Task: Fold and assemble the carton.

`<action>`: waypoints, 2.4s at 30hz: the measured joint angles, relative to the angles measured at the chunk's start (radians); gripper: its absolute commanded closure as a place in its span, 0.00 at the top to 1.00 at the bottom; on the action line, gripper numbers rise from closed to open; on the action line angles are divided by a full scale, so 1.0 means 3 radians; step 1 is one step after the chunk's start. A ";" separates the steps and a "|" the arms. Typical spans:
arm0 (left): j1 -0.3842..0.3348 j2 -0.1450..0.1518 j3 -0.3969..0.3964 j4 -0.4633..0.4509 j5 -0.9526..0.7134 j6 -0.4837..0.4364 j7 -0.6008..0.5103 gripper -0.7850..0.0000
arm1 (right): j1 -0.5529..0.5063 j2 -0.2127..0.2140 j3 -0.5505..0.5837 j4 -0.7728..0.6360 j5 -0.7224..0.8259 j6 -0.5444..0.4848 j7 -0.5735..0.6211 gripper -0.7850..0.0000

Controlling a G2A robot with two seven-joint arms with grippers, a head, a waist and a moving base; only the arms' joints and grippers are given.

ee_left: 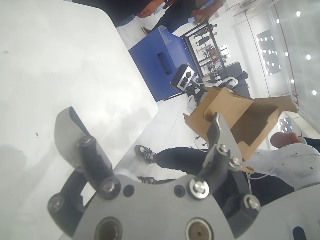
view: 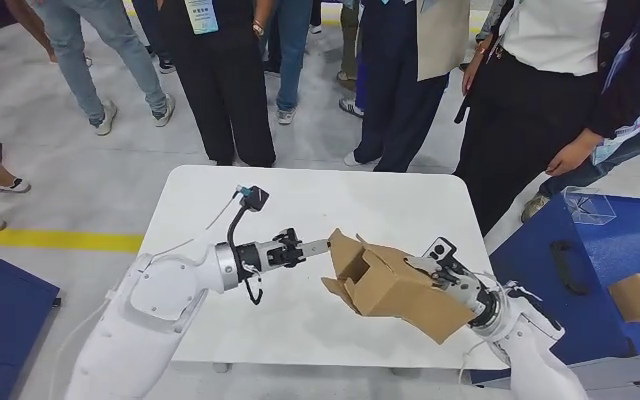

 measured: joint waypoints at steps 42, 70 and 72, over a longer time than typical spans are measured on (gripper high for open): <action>0.0297 0.0051 -0.0009 -0.0768 0.0605 0.0122 0.0294 1.00 | 0.0047 0.0023 -0.0008 0.0030 -0.0510 -0.0462 0.0139 0.00; 0.0439 0.0076 -0.0141 -0.0870 0.0568 0.0233 0.0295 1.00 | 0.0089 0.0033 0.0025 -0.0006 -0.0512 -0.0567 0.0025 0.00; 0.0483 0.0081 -0.0118 -0.0957 0.0605 0.0220 0.0272 1.00 | 0.0099 0.0034 0.0017 0.0004 -0.0539 -0.0578 0.0024 0.00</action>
